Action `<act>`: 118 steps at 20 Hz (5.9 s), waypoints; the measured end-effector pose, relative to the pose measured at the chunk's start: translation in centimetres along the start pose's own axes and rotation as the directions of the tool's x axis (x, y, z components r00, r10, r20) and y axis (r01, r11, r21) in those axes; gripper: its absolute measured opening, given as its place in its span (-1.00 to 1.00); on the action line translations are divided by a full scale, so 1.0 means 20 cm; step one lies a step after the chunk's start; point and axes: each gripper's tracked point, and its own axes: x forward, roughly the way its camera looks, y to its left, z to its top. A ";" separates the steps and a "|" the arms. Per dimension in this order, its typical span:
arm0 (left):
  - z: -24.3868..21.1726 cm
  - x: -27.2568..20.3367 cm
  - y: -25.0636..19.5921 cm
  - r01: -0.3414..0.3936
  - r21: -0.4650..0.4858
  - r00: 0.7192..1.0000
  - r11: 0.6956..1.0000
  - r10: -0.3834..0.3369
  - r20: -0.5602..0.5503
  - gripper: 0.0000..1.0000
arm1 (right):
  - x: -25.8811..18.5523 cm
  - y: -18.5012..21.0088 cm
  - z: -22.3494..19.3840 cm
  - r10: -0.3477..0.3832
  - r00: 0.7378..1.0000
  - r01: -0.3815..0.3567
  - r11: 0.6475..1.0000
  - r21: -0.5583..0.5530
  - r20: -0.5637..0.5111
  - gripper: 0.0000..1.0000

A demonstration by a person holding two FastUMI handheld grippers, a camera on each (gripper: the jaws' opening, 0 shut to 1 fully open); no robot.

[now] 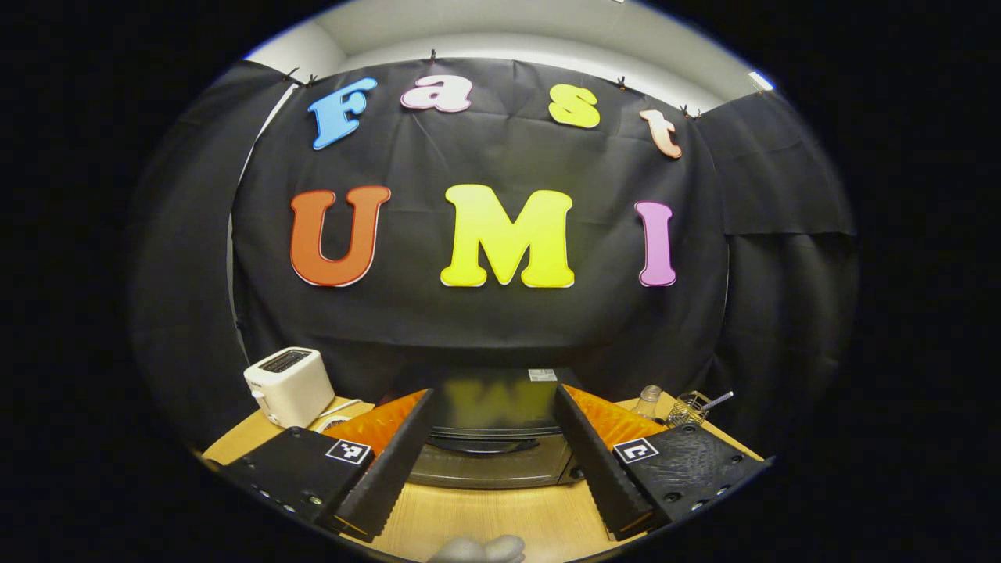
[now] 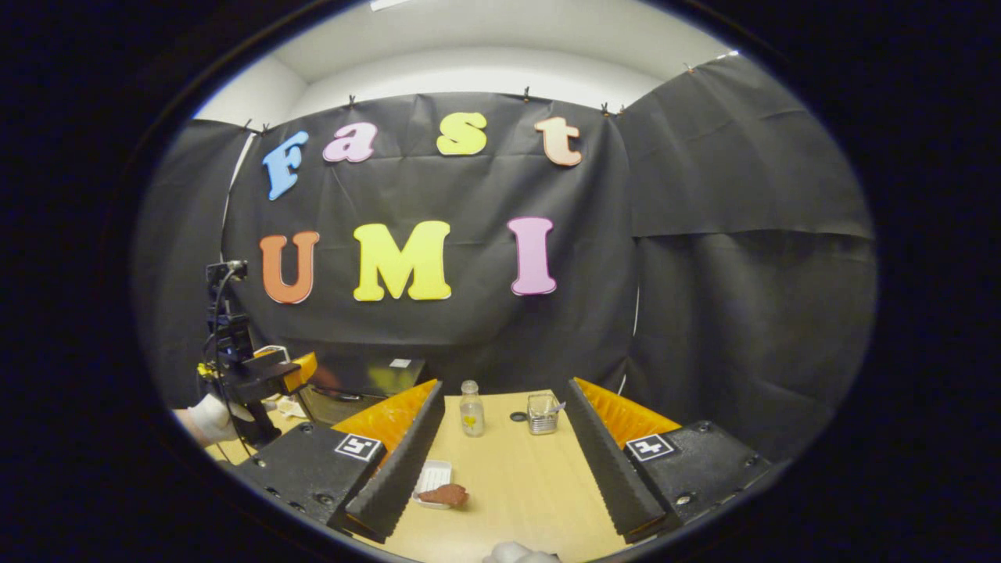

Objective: Open the electric oven with the left hand, put the food in, and close the electric oven.

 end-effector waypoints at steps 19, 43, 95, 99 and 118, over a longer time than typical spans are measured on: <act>-0.45 0.32 0.09 -0.034 0.048 0.979 0.998 0.043 -0.201 0.96 | 0.02 0.07 -0.19 0.007 0.994 -0.008 1.000 -0.009 -0.106 0.98; -0.45 0.37 0.05 -0.010 0.063 0.978 0.998 0.023 -0.206 0.95 | 0.00 0.06 -0.25 0.017 0.992 -0.017 1.000 0.003 -0.126 0.97; -1.30 -0.37 0.03 -0.009 0.048 0.895 0.999 0.029 -0.445 0.94 | -0.10 0.23 -0.64 0.118 0.949 -0.133 0.991 -0.031 -0.291 0.98; -1.14 -0.45 0.05 0.004 0.021 0.928 1.000 0.004 -0.372 0.94 | -0.02 0.17 -0.74 0.128 0.941 -0.140 0.990 -0.016 -0.314 0.97; -0.40 -1.05 0.17 -0.281 0.019 0.922 0.960 0.275 -0.273 0.94 | 0.71 0.46 -1.68 0.605 0.446 -0.213 0.787 0.579 -0.660 -0.50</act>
